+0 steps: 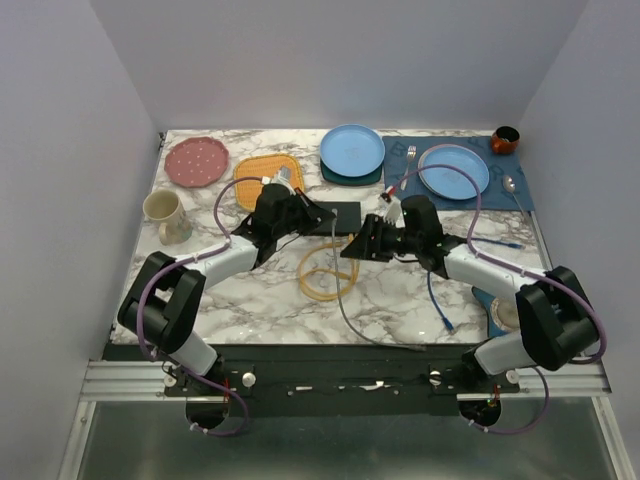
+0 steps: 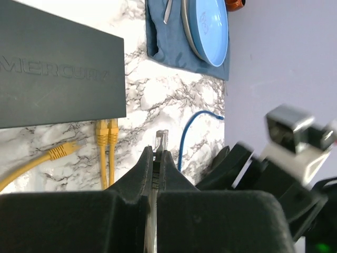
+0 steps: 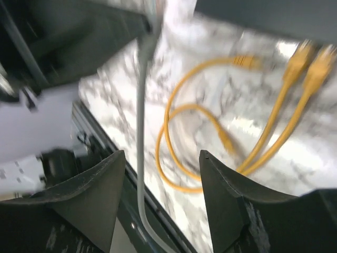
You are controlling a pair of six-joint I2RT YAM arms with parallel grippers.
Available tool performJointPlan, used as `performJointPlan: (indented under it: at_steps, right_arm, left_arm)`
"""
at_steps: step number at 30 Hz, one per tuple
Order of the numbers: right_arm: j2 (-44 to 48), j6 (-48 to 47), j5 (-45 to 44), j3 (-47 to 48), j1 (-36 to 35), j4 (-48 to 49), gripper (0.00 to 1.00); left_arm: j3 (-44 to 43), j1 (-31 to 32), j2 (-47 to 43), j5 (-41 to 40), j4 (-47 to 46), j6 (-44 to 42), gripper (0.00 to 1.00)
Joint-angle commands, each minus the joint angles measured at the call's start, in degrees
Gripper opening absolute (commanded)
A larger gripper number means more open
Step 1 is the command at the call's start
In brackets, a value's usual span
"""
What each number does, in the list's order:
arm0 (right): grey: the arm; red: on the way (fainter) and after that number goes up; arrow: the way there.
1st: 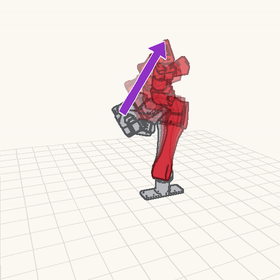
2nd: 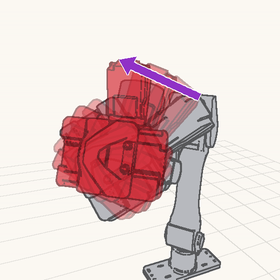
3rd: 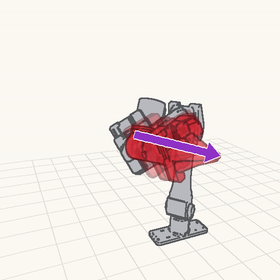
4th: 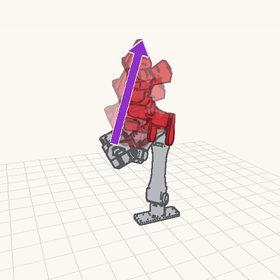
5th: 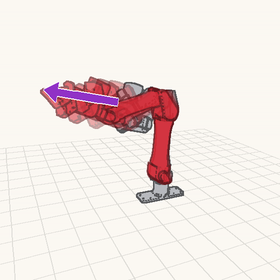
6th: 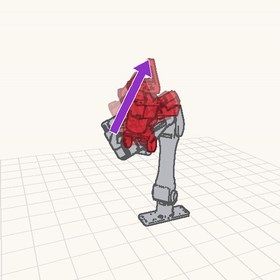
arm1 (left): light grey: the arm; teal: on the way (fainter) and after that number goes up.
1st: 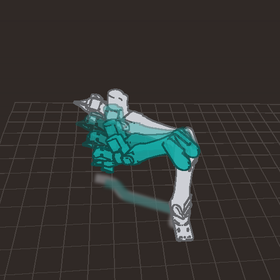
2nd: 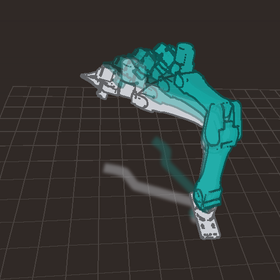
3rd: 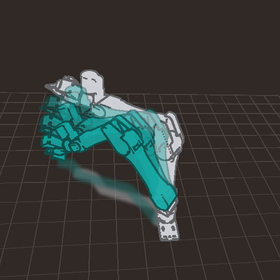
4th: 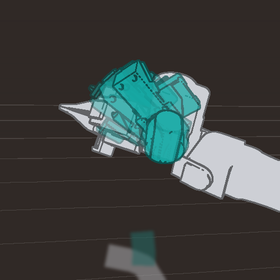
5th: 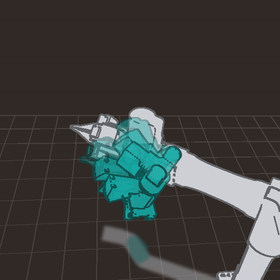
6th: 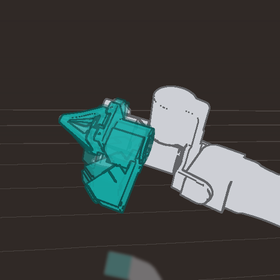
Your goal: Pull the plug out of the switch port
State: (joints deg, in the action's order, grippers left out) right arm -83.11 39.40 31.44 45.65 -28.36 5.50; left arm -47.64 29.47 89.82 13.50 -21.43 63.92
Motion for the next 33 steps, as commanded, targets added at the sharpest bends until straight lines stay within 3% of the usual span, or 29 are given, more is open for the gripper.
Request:
performJointPlan:
  at_steps: [1,7,16,24,28,29,30,33]
  right_arm:
    - [3.82,-4.06,3.63,-6.53,-4.59,3.99,0.66]
    - [4.98,-2.31,5.03,-11.19,-7.59,9.35,0.65]
    - [0.94,-2.39,6.61,-8.56,-10.22,10.15,0.59]
    - [-0.83,-3.8,6.79,-6.63,-11.28,7.17,0.25]
    - [3.12,-5.81,0.67,-5.66,-11.19,2.69,0.13]
    - [5.74,-6.34,-1.1,-5.22,-11.28,1.02,0.12]
    - [7.16,-6.96,-3.12,-4.61,-11.28,-2.82,0.09]
    - [12.6,-8.46,-14.62,-0.57,-11.19,-13.7,0.02]
  left_arm:
    - [-1.84,-0.03,-1.75,-2.77,6.84,-4.33,0.0]
    - [-1.23,0.14,-3.42,-3.04,7.1,-4.07,0.0]
    - [0.79,1.72,-5.71,-4.18,7.28,-3.72,0.0]
    - [2.46,2.26,-7.91,-4.79,7.28,-3.72,0.0]
    - [2.9,2.25,-10.09,-5.76,9.38,-4.42,0.0]
    - [2.9,2.25,-10.8,-7.42,10.52,-5.2,0.05]
    - [2.81,2.08,-11.59,-8.39,13.32,-5.47,0.28]
    - [3.42,0.86,-16.24,-14.43,18.86,-5.04,0.66]
